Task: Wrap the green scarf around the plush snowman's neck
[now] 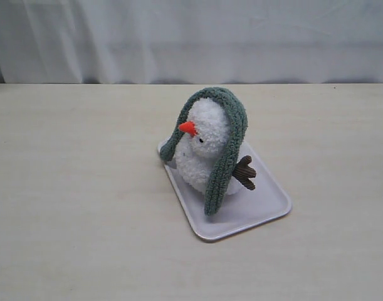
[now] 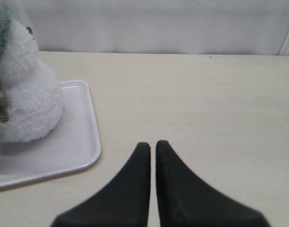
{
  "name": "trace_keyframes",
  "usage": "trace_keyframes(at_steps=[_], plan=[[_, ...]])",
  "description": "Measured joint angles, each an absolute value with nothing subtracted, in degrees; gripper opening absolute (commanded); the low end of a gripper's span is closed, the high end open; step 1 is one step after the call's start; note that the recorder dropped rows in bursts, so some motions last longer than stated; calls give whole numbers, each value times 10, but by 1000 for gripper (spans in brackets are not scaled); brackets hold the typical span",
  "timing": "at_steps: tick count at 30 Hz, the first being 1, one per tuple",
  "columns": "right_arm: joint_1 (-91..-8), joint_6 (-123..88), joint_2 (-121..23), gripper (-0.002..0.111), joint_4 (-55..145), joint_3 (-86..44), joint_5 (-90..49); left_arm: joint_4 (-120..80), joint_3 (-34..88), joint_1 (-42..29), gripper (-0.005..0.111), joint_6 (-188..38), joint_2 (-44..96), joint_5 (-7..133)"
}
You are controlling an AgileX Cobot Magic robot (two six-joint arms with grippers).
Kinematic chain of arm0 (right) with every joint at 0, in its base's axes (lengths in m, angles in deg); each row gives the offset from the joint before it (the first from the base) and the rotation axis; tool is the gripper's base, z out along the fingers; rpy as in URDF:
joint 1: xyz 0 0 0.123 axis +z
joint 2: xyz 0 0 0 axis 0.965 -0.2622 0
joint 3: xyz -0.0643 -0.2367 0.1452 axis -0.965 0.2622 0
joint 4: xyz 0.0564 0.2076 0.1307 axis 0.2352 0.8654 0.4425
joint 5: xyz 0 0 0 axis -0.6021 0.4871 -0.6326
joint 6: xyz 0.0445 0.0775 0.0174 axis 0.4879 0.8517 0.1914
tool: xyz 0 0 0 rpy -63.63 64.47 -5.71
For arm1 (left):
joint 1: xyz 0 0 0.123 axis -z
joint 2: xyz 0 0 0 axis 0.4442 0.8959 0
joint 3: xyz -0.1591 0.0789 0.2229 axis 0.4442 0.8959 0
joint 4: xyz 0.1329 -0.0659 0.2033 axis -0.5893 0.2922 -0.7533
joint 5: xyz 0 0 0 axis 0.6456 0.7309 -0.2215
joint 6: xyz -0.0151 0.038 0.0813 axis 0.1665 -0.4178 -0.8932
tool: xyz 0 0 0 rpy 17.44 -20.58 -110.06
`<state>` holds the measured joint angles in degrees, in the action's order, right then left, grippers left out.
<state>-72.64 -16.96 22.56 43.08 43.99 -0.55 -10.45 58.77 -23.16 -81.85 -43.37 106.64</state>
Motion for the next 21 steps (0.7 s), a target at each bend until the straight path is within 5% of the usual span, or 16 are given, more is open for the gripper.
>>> trace_keyframes(at_steps=[14,21], plan=[[-726,-170,226,4,431,440,-5,-122,609,-232,0,-818,-434,1079],[-726,-170,226,4,431,440,-5,-123,690,-232,0,-818,-434,962]])
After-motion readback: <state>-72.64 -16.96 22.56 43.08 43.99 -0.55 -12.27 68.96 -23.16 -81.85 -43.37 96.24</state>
